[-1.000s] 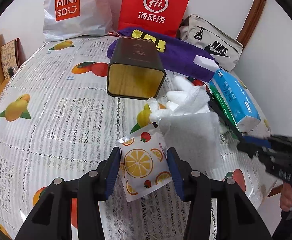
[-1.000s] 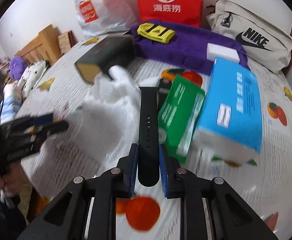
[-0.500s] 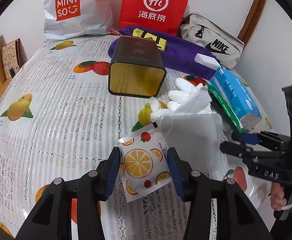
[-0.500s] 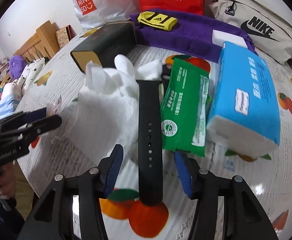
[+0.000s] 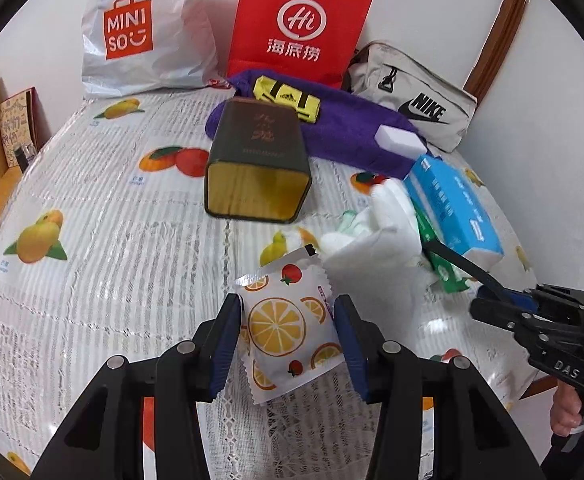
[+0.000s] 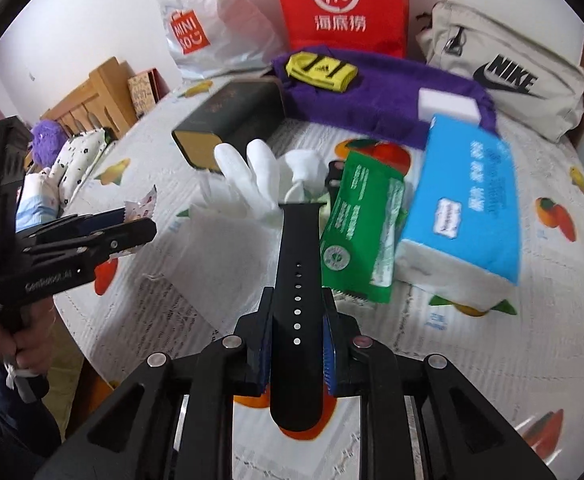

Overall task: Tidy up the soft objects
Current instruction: 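Lay the snack packet on the yellow bag with the left while the right lays the strap on the towel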

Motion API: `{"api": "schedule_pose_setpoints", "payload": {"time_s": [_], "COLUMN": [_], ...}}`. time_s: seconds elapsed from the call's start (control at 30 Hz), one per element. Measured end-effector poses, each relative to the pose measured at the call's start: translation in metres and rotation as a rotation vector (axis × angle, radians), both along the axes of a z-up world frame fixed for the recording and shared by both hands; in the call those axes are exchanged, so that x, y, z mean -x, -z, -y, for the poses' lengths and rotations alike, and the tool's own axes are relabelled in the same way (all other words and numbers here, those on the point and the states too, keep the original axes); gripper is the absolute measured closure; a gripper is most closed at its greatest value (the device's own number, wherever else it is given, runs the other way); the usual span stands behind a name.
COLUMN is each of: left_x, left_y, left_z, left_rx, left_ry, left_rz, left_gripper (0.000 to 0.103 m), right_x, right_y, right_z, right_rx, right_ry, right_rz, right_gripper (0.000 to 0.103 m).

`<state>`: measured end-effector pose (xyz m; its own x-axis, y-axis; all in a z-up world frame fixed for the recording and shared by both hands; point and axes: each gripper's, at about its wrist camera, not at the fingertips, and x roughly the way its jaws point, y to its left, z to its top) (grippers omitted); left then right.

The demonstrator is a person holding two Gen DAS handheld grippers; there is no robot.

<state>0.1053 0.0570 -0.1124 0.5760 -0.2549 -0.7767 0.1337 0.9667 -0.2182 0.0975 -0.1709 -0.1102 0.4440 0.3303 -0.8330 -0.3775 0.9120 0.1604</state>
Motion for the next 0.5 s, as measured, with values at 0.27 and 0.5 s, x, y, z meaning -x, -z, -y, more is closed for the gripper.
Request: {"api": "schedule_pose_setpoints", "payload": {"time_s": [0.27, 0.5], "left_x": [-0.006, -0.020], "left_y": [-0.024, -0.049], "left_z": [0.002, 0.007], "left_rx": [0.015, 0.018], "left_ry": [0.000, 0.007], "left_rz": [0.022, 0.045], "left_gripper": [0.058, 0.058], "right_x": [0.009, 0.000], "right_y": [-0.031, -0.053], "right_z": [0.023, 0.039], "right_rx": [-0.030, -0.034], "right_ry": [0.029, 0.056], "right_rz": [0.052, 0.096], "right_gripper": [0.083, 0.083]}}
